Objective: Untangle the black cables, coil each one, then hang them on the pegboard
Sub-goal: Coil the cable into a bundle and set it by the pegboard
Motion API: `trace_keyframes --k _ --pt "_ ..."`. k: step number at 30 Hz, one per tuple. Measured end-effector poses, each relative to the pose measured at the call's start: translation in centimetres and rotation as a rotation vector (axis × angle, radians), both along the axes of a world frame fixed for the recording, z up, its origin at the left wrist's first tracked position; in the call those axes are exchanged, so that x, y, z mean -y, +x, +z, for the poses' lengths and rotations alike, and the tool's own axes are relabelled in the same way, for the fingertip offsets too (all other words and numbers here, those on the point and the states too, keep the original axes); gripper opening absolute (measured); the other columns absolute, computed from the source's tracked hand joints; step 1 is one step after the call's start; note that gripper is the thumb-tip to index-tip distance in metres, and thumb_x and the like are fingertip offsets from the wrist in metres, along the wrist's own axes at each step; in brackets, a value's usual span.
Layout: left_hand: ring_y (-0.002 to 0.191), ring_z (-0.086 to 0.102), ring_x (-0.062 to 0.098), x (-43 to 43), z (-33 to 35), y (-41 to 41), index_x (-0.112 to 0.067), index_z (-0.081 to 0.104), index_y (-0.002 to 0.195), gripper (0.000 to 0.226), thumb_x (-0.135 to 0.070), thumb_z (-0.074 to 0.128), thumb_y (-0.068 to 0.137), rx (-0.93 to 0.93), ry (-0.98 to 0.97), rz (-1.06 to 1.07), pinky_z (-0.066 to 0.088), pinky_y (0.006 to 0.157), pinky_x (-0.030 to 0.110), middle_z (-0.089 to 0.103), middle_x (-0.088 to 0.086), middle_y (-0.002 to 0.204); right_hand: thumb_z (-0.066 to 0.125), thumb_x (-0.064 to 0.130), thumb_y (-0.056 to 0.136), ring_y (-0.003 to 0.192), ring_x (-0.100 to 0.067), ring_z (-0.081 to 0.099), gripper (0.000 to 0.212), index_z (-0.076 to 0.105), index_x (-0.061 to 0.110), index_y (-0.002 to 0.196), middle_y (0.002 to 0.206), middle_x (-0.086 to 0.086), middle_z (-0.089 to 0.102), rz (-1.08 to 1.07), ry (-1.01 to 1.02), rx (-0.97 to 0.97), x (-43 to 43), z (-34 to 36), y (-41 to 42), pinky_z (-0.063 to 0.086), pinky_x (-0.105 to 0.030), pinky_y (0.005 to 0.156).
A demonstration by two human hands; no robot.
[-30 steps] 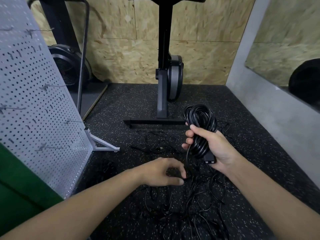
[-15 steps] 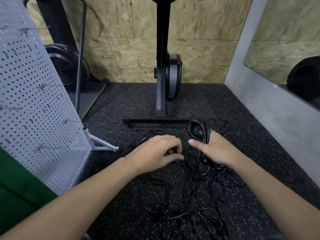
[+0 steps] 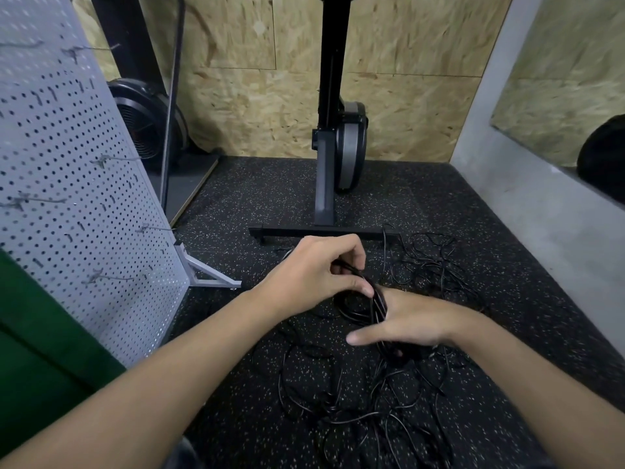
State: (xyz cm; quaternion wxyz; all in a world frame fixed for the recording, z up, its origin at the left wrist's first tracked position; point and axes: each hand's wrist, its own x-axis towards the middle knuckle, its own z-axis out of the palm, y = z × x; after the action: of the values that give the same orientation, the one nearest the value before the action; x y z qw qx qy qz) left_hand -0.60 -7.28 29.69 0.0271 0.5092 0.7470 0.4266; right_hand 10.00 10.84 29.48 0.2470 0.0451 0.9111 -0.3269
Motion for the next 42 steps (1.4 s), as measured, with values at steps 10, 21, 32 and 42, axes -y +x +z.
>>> trace_keyframes --k 10,21,32,42 --pt "0.090 0.064 0.009 0.8 -1.9 -1.6 -0.023 0.070 0.092 0.033 -0.052 0.082 0.082 0.074 -0.074 0.108 0.052 0.080 0.025 0.069 -0.010 0.091 0.064 0.027 0.100 0.075 -0.008 0.059 0.017 0.066 0.019 0.085 0.079 0.009 0.065 0.050 -0.162 -0.081 -0.2 0.3 0.7 0.046 -0.029 0.074" --pt "0.098 0.066 -0.009 2.6 -2.7 -3.8 -0.028 0.081 0.106 0.012 -0.027 0.071 0.099 0.089 -0.258 0.183 0.048 0.090 0.014 0.076 -0.021 0.101 0.063 0.033 0.101 0.079 -0.012 0.062 0.029 0.065 0.017 0.077 0.078 0.007 0.067 -0.071 -0.259 -0.117 -1.0 -0.1 1.0 0.049 -0.040 0.091" --pt "0.075 0.066 0.006 2.2 -1.9 -2.7 -0.023 0.078 0.100 0.014 -0.035 0.069 0.099 -0.110 -0.274 0.251 0.057 0.074 0.033 0.074 -0.010 0.082 0.065 0.035 0.100 0.077 -0.015 0.067 0.029 0.070 0.012 0.083 0.078 0.004 0.071 -0.329 -0.290 -0.224 -0.6 -1.6 -0.1 0.052 -0.045 0.095" --pt "0.067 0.074 -0.001 0.4 -1.0 -0.3 -0.018 0.079 0.091 0.012 -0.024 0.071 0.098 0.254 -0.080 0.362 0.054 0.064 0.013 0.077 -0.007 0.074 0.064 0.036 0.102 0.084 -0.016 0.077 0.019 0.074 0.020 0.100 0.087 0.003 0.079 -0.561 -0.344 -0.299 1.2 -2.8 -1.1 0.059 -0.047 0.093"
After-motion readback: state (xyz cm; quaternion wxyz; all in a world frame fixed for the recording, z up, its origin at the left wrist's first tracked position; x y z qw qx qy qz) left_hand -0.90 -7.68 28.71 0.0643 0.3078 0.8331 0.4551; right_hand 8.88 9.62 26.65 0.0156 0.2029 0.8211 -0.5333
